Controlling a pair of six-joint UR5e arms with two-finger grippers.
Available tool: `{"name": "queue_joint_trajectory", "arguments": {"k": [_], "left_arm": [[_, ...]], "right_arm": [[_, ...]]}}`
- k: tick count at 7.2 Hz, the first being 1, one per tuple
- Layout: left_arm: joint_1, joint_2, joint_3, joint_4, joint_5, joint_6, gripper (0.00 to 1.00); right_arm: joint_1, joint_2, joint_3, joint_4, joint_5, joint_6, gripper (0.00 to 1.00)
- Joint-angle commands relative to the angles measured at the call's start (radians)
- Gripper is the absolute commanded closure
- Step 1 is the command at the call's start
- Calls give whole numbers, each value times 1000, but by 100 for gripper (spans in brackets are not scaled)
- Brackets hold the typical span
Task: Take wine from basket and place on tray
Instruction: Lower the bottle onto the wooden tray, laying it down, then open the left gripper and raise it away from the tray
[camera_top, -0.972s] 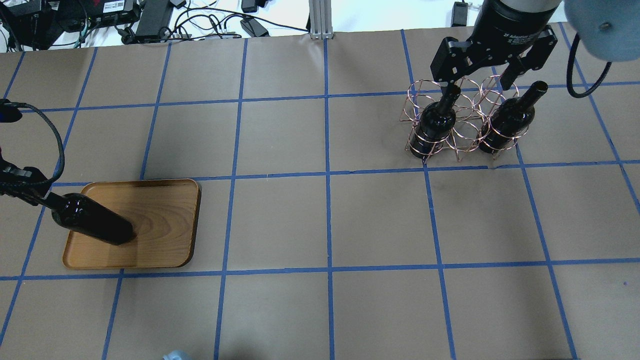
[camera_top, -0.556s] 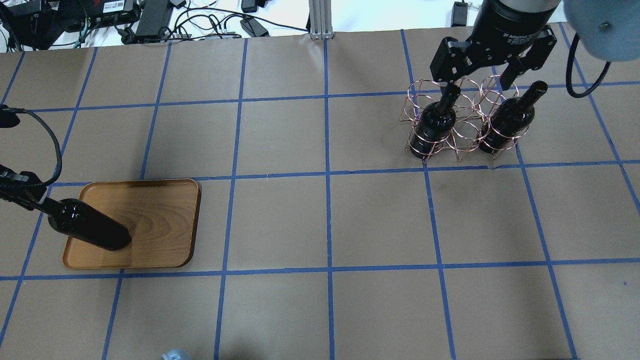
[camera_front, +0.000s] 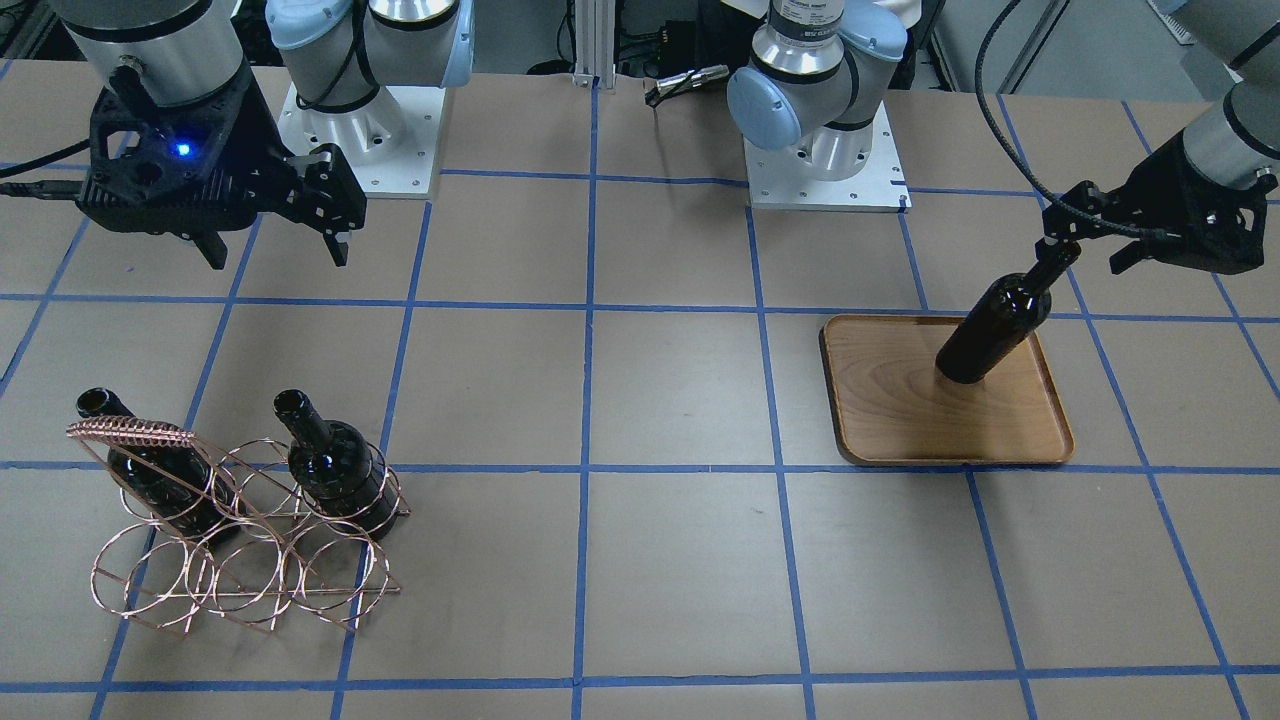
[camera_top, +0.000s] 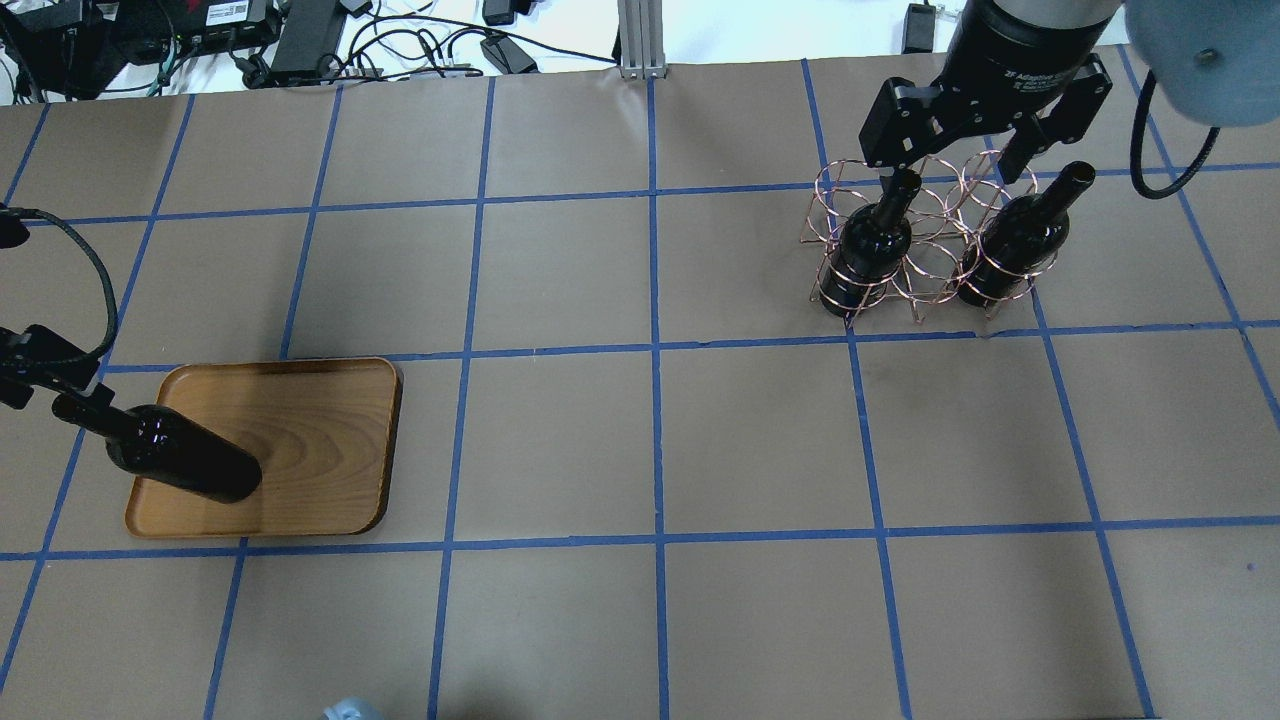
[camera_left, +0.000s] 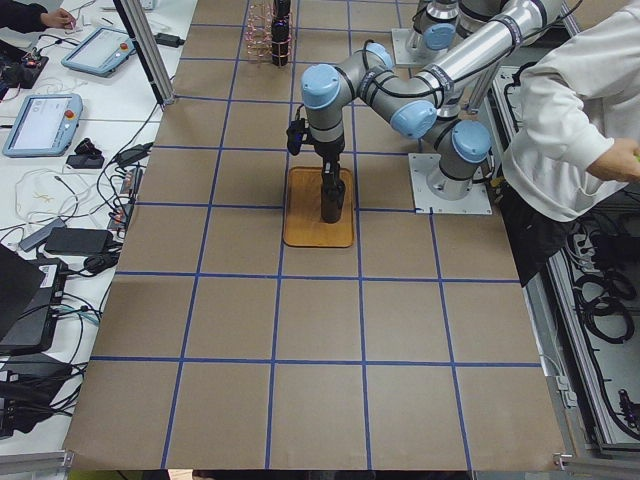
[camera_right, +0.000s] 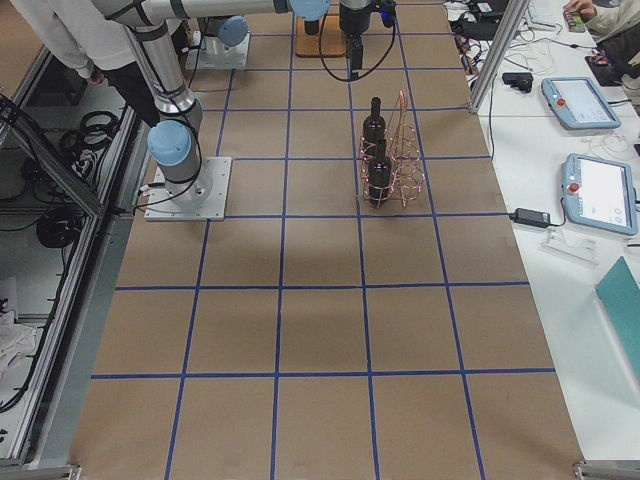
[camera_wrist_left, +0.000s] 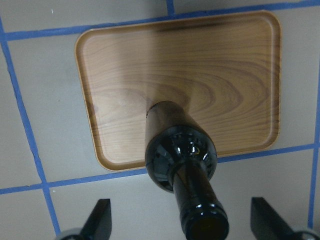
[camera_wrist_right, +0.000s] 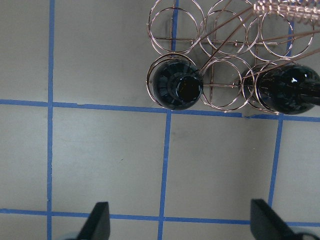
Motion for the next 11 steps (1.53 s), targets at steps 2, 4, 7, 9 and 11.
{"name": "queue_joint_trajectory", "arguments": {"k": [2,4,7,9,11], "left_arm": [[-159,22,150,-86,-6,-231,0],[-366,-9,300,-156,-8,-599,0],[-685,-29,321,-145,-5,-965,0],[-706,-32,322,-145,-5,-965,0],[-706,-30,322,-144,-8,-964,0]], "right_arm": [[-2,1,1,0,0,0,0],[-2,1,1,0,0,0,0],[-2,1,1,0,-1,0,0],[-2,1,1,0,-1,0,0],[-2,1,1,0,-1,-2,0]]}}
